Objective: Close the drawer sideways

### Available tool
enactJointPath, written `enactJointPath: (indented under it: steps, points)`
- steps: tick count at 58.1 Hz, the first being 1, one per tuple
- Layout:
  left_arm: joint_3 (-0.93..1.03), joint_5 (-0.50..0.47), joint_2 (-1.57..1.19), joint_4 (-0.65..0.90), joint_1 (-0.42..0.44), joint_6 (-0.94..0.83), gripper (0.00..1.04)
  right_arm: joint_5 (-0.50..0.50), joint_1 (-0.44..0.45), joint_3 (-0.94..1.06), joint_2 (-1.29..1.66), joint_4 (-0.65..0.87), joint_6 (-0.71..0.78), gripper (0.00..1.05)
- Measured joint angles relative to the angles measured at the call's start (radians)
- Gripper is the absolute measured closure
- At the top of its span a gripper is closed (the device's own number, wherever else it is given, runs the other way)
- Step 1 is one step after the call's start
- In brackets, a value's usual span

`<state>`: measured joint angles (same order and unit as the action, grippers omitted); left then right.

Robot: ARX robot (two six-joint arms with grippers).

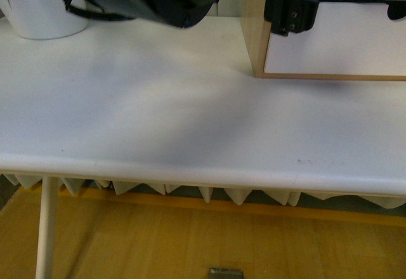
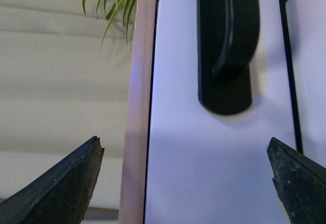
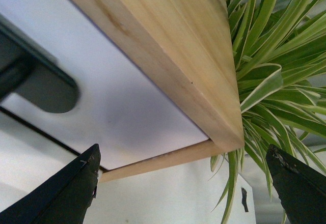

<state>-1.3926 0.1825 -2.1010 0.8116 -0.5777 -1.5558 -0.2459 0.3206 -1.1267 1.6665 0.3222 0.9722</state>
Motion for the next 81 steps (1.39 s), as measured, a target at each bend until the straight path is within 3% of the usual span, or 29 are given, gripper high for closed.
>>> enactJointPath:
  steps: [24,39,51,59,73,77,81]
  points:
    - [0.394,-0.113,0.283,0.201,0.035,0.258,0.06,-0.106,0.058,0.270,-0.407,-0.068,-0.073,0.09]
    - [0.774,-0.219,0.581,0.260,0.136,0.546,0.06,-0.144,0.127,0.515,-0.762,-0.097,-0.195,0.09]
    - [1.071,-0.281,0.884,0.155,0.272,0.798,0.06,-0.155,0.196,0.708,-1.049,-0.156,-0.354,0.09]
    - [1.234,-0.254,1.074,0.052,0.388,0.964,0.06,-0.158,0.227,0.817,-1.232,-0.211,-0.483,0.09]
    - [1.246,-0.253,1.107,0.049,0.405,1.046,0.07,-0.165,0.236,0.830,-1.280,-0.215,-0.564,0.09]
    - [1.257,-0.332,1.149,-0.005,0.407,1.237,0.22,-0.293,0.265,0.850,-1.339,-0.281,-0.719,0.23]
    - [1.280,-0.328,1.201,-0.037,0.427,1.406,0.36,-0.257,0.206,0.889,-1.402,-0.298,-0.854,0.38]
